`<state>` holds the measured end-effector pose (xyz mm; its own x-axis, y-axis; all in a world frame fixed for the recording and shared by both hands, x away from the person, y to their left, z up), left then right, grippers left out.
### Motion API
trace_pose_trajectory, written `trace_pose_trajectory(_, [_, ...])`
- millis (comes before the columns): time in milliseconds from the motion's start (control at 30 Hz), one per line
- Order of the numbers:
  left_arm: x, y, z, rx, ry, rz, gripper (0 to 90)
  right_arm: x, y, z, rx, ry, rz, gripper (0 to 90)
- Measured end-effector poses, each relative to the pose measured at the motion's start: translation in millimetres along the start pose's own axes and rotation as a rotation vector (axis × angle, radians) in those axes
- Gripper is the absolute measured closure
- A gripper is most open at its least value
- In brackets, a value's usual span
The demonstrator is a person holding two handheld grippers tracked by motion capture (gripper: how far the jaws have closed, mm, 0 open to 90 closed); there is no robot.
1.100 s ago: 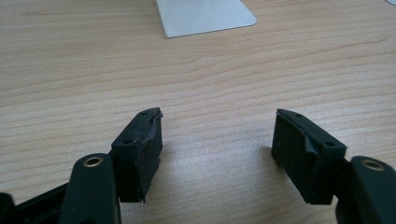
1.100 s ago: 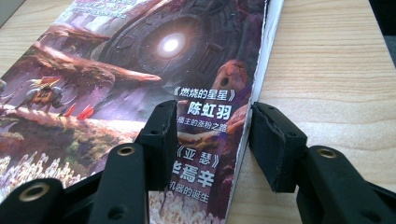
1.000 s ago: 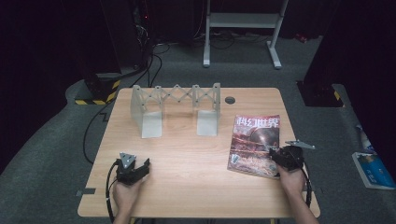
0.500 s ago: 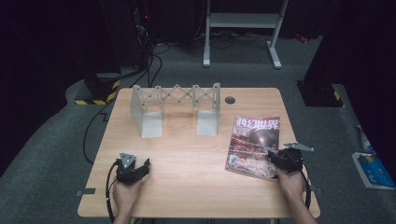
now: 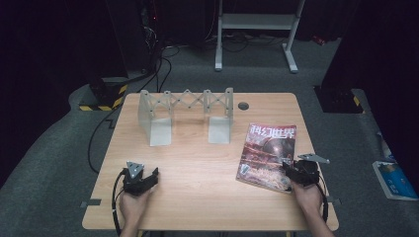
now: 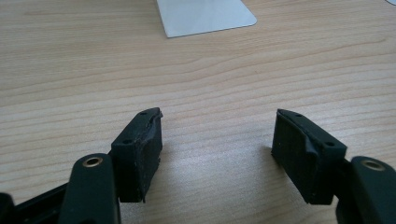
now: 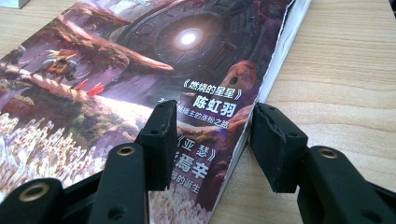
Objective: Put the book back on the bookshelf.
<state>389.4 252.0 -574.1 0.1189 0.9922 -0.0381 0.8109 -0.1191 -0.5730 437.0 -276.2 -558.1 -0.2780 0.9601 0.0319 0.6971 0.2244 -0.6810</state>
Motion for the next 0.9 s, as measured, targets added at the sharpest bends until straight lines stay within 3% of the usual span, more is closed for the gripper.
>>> trace_pose_trajectory(900, [-0.1,0.0,0.1,-0.001,-0.001,-0.001,33.1,11.5,-10.1,10.7,-0.001,-0.037,-0.048,51.4])
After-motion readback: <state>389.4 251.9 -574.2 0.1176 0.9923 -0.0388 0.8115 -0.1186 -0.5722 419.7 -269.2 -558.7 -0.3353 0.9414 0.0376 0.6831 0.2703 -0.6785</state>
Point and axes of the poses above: each handheld gripper's, and its own axes: y roughly forward along the jaws, z roughly out of its underside, x roughly to its left, the point moved 6 cm from there along y, roughly forward along the jaws, and after that the axes turned 3 degrees about -y, right-handed, at the moved point
